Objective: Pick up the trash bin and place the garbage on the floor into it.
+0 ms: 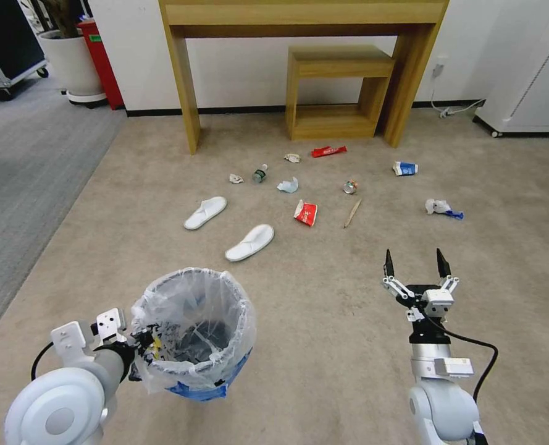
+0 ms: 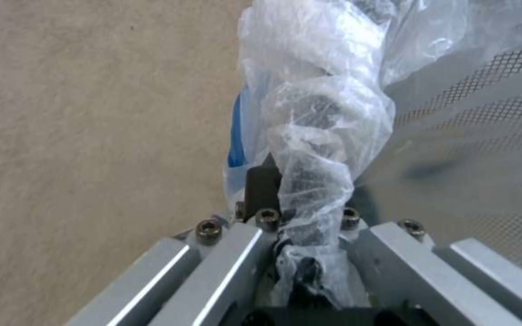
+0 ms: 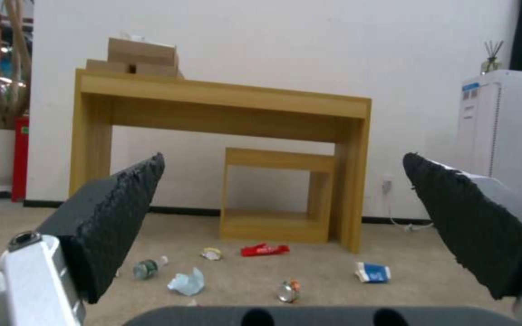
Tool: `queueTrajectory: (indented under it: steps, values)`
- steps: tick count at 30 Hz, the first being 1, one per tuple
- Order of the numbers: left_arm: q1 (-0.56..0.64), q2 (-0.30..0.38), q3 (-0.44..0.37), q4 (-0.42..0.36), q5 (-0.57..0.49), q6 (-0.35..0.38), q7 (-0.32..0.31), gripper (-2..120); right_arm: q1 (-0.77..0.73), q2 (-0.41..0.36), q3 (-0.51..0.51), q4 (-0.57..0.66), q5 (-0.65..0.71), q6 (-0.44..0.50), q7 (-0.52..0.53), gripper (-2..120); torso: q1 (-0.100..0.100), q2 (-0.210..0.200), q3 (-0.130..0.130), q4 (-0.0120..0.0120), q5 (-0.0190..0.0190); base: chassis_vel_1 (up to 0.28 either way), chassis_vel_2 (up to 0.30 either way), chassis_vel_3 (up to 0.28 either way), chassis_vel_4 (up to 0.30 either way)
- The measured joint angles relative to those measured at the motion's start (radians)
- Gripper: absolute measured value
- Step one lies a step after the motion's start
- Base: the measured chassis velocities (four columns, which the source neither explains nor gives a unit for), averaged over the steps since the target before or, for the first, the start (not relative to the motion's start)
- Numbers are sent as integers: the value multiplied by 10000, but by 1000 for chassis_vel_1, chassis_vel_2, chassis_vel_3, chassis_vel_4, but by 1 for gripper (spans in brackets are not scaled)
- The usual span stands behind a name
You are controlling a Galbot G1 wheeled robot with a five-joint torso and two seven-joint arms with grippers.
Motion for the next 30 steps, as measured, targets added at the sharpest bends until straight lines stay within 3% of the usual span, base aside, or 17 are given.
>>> queueTrajectory:
  steps: [21, 30]
  values:
    - [-144, -63, 314, 284, 75, -115, 6, 0, 233, -66, -112, -248, -2, 123, 19, 100, 5, -1, 5, 0, -1, -251, 249, 258, -254]
    - [-135, -29, 383, 296, 65, -159, 2, 0, 232, -86, -102, -264, -47, 181, 38, 100, -1, 0, -1, 0, -1, -41, 44, 41, -39]
